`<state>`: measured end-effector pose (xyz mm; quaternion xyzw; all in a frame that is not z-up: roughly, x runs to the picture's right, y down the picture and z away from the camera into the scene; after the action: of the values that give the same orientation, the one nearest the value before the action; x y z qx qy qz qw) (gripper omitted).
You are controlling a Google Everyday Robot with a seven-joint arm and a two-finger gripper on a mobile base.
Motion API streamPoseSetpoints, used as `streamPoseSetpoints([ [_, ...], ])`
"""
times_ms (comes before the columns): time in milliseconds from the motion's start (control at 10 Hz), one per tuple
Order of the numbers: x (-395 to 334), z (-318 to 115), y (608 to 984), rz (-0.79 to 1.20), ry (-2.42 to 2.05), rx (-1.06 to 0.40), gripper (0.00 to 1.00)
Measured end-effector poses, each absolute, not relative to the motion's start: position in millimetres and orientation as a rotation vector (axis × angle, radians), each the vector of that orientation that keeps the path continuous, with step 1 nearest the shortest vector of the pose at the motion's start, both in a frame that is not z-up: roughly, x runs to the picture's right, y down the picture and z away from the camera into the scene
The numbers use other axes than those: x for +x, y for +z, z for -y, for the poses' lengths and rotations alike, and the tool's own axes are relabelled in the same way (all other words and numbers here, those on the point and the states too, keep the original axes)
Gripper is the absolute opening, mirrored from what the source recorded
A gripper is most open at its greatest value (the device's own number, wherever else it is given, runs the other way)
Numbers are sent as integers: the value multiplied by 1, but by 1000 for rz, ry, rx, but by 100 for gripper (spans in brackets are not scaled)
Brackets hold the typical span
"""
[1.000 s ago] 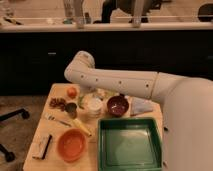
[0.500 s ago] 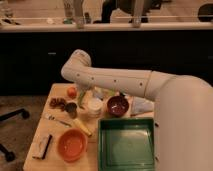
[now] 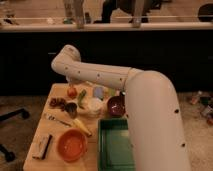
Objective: Place pepper in metal cup
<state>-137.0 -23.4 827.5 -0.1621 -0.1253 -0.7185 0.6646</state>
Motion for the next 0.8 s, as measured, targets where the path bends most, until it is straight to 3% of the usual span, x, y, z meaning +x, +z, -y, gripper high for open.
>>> streamPoseSetpoints([
  [800,-118,-14,910,363,-1552,-494,80],
])
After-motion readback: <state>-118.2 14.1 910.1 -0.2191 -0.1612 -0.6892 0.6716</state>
